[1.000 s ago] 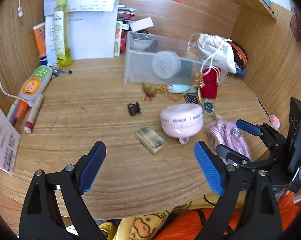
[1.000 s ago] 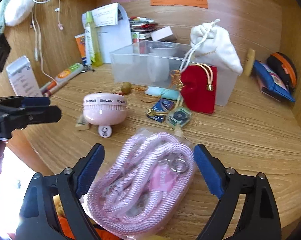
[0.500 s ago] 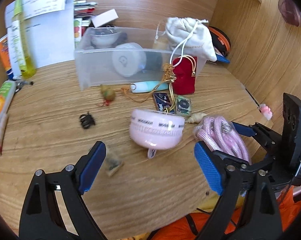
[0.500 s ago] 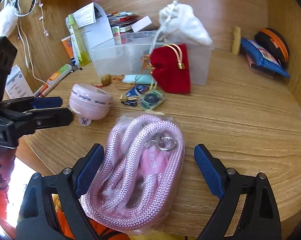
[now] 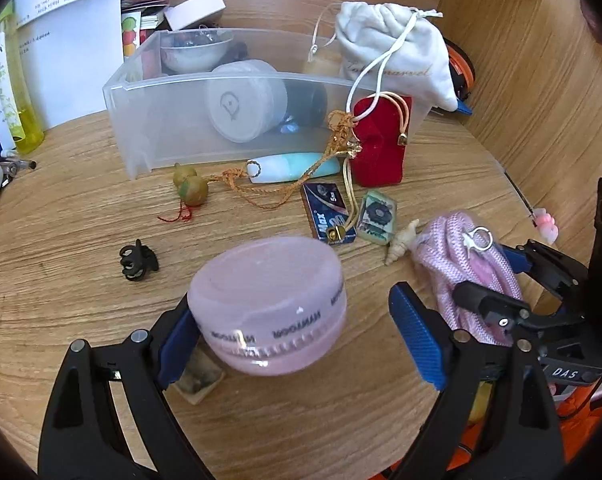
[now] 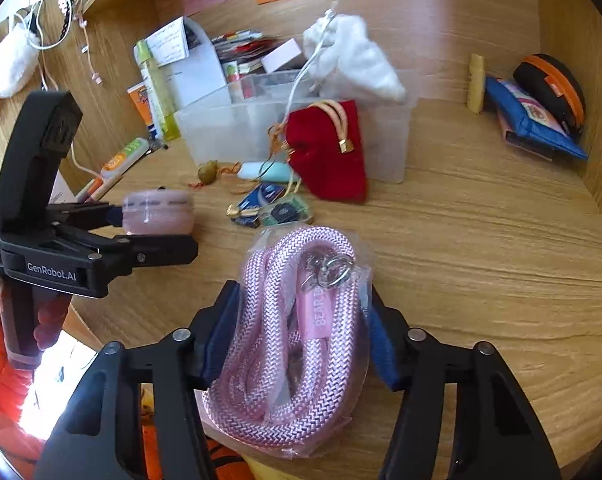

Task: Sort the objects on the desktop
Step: 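Grasp the pink round container with the left gripper while the right grasps the bagged pink rope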

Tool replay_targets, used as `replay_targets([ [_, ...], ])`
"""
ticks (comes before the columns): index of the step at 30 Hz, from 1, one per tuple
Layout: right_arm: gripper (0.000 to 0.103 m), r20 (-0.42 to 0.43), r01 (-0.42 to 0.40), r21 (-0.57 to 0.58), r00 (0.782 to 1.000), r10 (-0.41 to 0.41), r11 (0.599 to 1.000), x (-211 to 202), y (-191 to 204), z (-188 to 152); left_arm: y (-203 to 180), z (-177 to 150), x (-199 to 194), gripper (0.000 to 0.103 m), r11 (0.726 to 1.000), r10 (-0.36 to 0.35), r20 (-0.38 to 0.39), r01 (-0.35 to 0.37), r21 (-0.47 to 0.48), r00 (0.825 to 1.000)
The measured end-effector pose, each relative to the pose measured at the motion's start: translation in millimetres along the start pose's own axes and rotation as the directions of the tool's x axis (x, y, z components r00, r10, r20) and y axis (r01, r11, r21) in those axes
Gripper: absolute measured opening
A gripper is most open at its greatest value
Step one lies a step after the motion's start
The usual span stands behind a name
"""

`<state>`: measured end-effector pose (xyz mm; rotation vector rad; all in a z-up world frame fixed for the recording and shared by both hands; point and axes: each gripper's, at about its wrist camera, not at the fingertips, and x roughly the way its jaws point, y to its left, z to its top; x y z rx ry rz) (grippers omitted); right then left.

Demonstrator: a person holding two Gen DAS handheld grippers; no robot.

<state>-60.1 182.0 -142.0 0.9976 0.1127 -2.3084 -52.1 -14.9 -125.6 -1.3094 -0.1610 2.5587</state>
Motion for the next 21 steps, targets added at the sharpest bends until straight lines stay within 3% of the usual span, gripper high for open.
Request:
replay_targets([
  [6, 0.049, 0.049, 0.023, 0.011, 0.998, -0.024, 1.000, -14, -12, 8, -1, 2, -3, 0.089, 1.000, -0.004, 0.044, 0.004, -0.002, 0.999],
  [7, 0.034, 0.059, 0.030, 0.016, 0.998, -0.031, 0.999, -17, -14, 9, -2, 2, -4, 0.089, 1.000, 0.002, 0.054, -0.002, 0.001, 0.999],
  [9, 0.016, 0.056, 0.017, 0.028, 0.998, -0.018, 0.999, -21, -20, 14, -4, 3, -3, 0.082, 1.000, 0.009, 0.061, -0.010, 0.010, 0.998],
  [10, 0.015, 0.054, -0.008, 0.039, 0.999, 0.006, 0.999, -22, -23, 16, -5, 3, -1, 0.075, 1.000, 0.013, 0.058, -0.014, 0.013, 0.998],
  [12, 0.015, 0.073, 0.025, 0.037, 0.997, -0.027, 0.999, -25, -26, 18, -6, 3, 3, 0.065, 1.000, 0.017, 0.042, -0.018, 0.017, 0.999],
  [16, 0.016, 0.035, 0.023, 0.035, 0.999, -0.024, 0.999, -22, -24, 19, -7, 2, 6, 0.063, 1.000, 0.023, 0.044, -0.023, 0.019, 0.999],
  [17, 0.018, 0.016, 0.014, 0.037, 1.000, -0.014, 0.999, -20, -24, 18, -6, 2, 6, 0.063, 0.999, 0.027, 0.047, -0.028, 0.020, 0.999],
  [18, 0.034, 0.005, 0.010, 0.037, 1.000, -0.010, 0.999, -19, -23, 17, -7, 2, 6, 0.063, 0.999, 0.033, 0.052, -0.034, 0.020, 0.998],
  [19, 0.062, 0.001, 0.016, 0.043, 1.000, -0.016, 0.999, -19, -22, 17, -5, 2, 6, 0.063, 0.999, 0.036, 0.055, -0.037, 0.021, 0.998],
  [21, 0.098, 0.034, 0.044, 0.066, 0.998, -0.046, 0.997, -22, -19, 15, -5, 1, 6, 0.063, 0.999, 0.036, 0.061, -0.038, 0.019, 0.997],
])
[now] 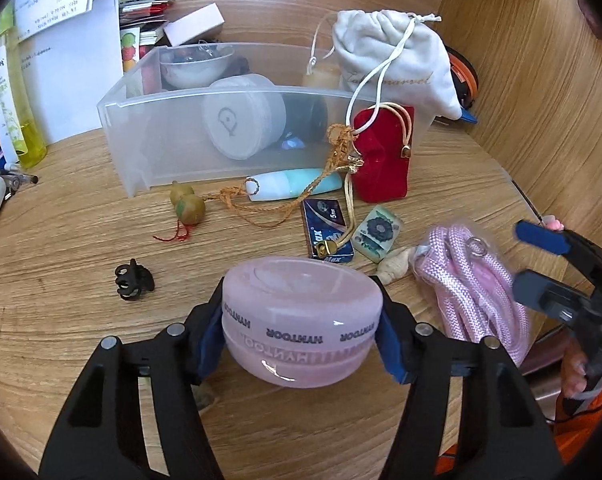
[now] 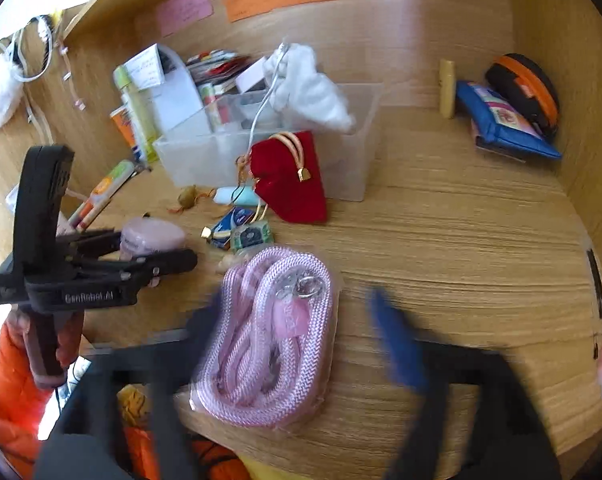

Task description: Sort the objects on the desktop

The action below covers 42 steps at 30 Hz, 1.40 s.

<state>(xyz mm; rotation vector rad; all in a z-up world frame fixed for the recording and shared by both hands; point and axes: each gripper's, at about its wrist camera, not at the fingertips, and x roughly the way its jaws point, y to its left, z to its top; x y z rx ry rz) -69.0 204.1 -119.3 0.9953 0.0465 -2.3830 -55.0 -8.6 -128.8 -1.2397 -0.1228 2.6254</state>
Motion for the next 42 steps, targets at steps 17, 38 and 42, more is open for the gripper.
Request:
replay_targets([
  [17, 0.076, -0.070, 0.136, -0.155, 0.986, -0.148, 0.979, 41, 32, -14, 9, -3, -28, 0.063, 1.000, -0.012, 0.113, 0.013, -0.016, 0.993],
  [38, 0.052, 0.066, 0.079, -0.110, 0.995, -0.072, 0.991, -4, 22, 18, 13, 21, -59, 0.063, 1.000, -0.002, 0.226, 0.007, -0.021, 0.974],
  [42, 0.052, 0.114, 0.055, -0.121, 0.993, -0.041, 0.991, -11, 26, 36, 17, 29, -67, 0.063, 1.000, 0.010, 0.251, -0.003, -0.027, 0.968],
])
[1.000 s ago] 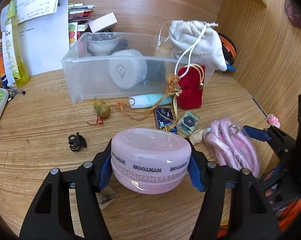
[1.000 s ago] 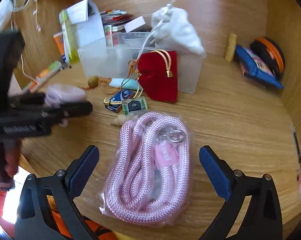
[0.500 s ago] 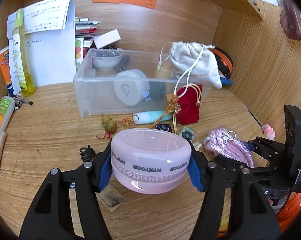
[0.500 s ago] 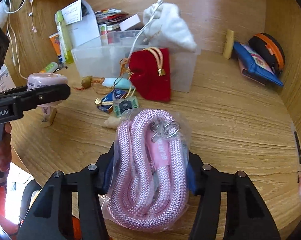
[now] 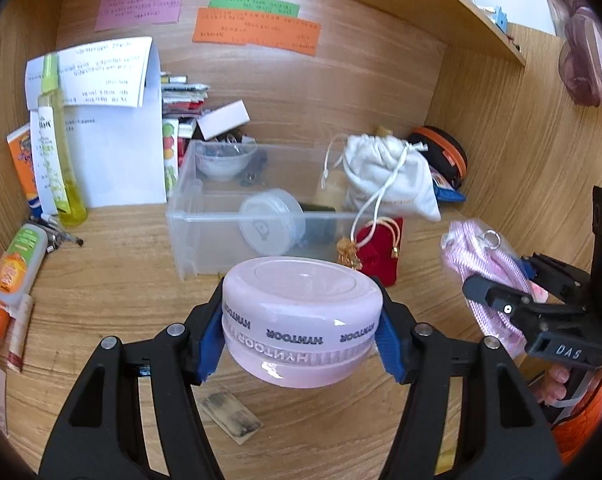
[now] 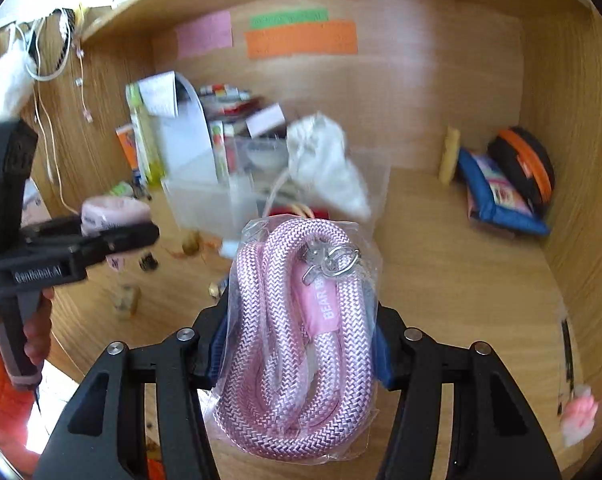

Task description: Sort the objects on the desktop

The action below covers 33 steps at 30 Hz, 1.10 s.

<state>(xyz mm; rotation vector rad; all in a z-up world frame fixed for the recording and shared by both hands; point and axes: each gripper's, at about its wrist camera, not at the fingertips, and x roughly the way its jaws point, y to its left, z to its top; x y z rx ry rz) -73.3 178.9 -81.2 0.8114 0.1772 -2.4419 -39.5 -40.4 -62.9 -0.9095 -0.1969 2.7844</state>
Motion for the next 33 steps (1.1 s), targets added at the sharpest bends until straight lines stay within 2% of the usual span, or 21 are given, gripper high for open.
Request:
replay_targets([
  [4, 0.052, 0.031, -0.021, -0.004, 0.999, 0.021, 1.000, 2, 2, 19, 5, 10, -4, 0.063, 1.000, 0.013, 0.026, -0.013, -0.001, 1.000],
  [9, 0.052, 0.061, -0.085, -0.013, 0.994, 0.086, 0.996, 9, 4, 42, 16, 27, -4, 0.063, 1.000, 0.026, 0.042, -0.026, -0.013, 0.999],
  [18, 0.052, 0.040, -0.183, -0.063, 0.982, 0.186, 0.981, 50, 28, 81, 38, 51, 9, 0.063, 0.998, 0.051, 0.052, -0.049, -0.030, 0.997],
  [25, 0.052, -0.013, -0.201, -0.074, 0.980, 0.200, 0.977, 92, 33, 104, 51, 70, 29, 0.063, 0.998, 0.066, 0.047, -0.065, -0.025, 0.997],
  [33, 0.052, -0.044, -0.156, -0.101, 0.987, 0.152, 0.983, 121, 28, 118, 65, 87, 60, 0.063, 0.996, 0.084, 0.010, -0.083, -0.033, 0.996],
])
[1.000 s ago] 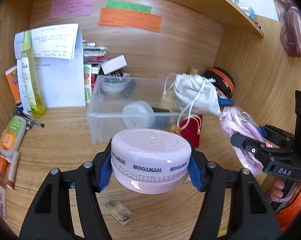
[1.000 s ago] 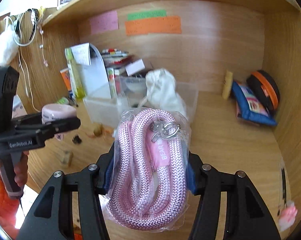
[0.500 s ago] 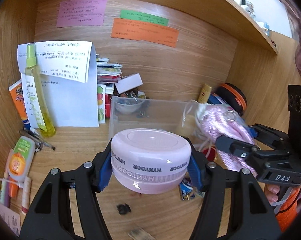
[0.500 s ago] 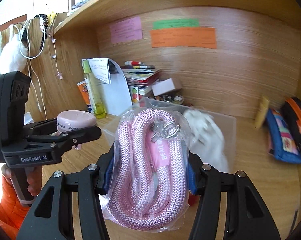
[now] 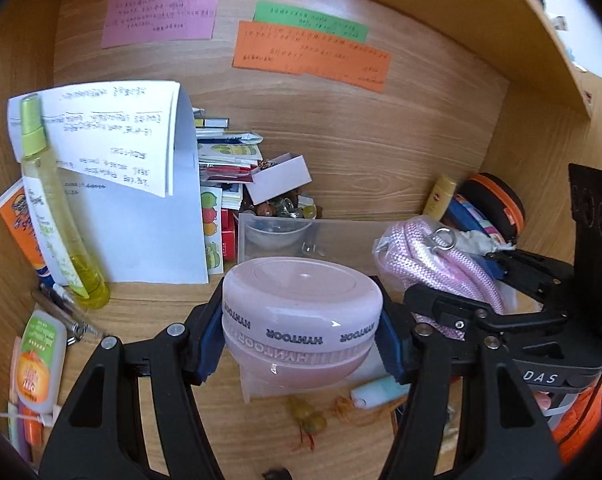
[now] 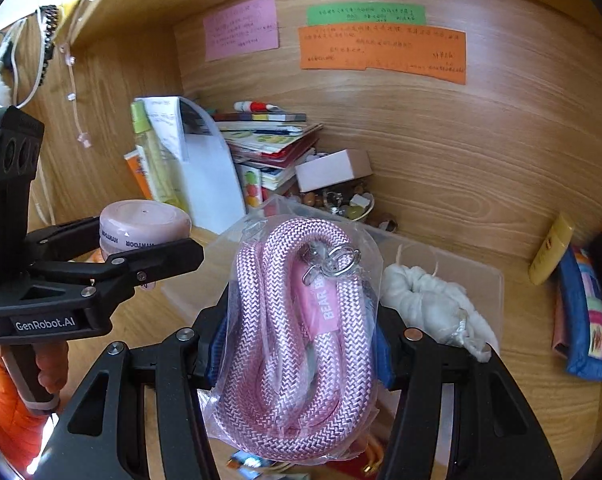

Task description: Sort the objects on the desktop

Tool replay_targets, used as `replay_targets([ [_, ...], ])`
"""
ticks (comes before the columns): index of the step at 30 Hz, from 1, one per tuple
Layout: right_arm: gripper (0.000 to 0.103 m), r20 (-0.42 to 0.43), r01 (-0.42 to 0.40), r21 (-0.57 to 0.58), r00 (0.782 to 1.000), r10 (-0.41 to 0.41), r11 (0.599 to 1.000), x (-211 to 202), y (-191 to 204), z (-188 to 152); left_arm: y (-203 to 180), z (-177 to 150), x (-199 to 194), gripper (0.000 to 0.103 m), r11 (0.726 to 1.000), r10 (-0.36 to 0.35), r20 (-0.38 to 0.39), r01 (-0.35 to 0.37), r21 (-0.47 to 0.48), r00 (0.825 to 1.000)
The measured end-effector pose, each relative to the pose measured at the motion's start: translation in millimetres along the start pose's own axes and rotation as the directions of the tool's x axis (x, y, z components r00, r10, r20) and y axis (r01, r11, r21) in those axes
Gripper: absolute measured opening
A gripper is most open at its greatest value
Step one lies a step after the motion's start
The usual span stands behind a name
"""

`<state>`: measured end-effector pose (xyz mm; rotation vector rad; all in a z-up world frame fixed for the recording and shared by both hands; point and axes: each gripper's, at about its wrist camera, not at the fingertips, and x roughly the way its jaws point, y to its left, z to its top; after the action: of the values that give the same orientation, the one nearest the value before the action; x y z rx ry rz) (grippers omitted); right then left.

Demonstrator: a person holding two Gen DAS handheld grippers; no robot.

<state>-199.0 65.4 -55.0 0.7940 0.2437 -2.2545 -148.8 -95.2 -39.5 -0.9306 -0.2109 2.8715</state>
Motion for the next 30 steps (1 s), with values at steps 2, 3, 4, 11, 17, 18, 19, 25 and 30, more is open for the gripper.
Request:
replay_targets([
  [2, 0.052, -0.006, 0.015, -0.006, 1.000, -0.015, 1.000, 6, -3, 4, 1, 4, 11, 0.063, 1.000, 0.008, -0.019, -0.008, 0.007, 1.000],
  [3, 0.052, -0.008, 0.025, -0.012, 1.000, -0.025, 1.000, 9, -5, 6, 2, 5, 16, 0.063, 1.000, 0.013, -0.024, -0.012, 0.009, 1.000],
  [4, 0.052, -0.010, 0.031, -0.013, 0.999, -0.031, 0.999, 12, -7, 8, 2, 7, 21, 0.063, 1.000, 0.018, -0.033, -0.018, 0.012, 0.999],
  [11, 0.052, -0.029, 0.071, 0.001, 0.997, -0.071, 0.997, 37, -24, 17, 2, 20, 53, 0.063, 0.999, 0.036, -0.073, -0.035, 0.022, 0.997],
  [17, 0.052, -0.046, 0.077, 0.000, 0.996, -0.077, 0.997, 47, -32, 11, 3, 23, 77, 0.063, 0.999, 0.030, -0.100, -0.028, 0.018, 0.995],
  [18, 0.052, -0.044, 0.076, -0.005, 0.996, -0.076, 0.997, 46, -32, 11, 2, 23, 79, 0.063, 0.999, 0.032, -0.106, -0.030, 0.021, 0.994],
  [19, 0.052, -0.043, 0.073, -0.010, 0.996, -0.074, 0.997, 46, -31, 10, 2, 21, 83, 0.063, 0.999, 0.036, -0.116, -0.034, 0.027, 0.993],
  [25, 0.053, -0.043, 0.079, -0.057, 0.996, -0.081, 0.995, 46, -26, 5, -3, 16, 89, 0.063, 0.997, 0.046, -0.122, -0.037, 0.071, 0.991],
  [30, 0.055, -0.043, 0.089, -0.085, 0.995, -0.093, 0.992, 46, -22, 3, -7, 13, 90, 0.063, 0.992, 0.074, -0.111, -0.062, 0.111, 0.991],
])
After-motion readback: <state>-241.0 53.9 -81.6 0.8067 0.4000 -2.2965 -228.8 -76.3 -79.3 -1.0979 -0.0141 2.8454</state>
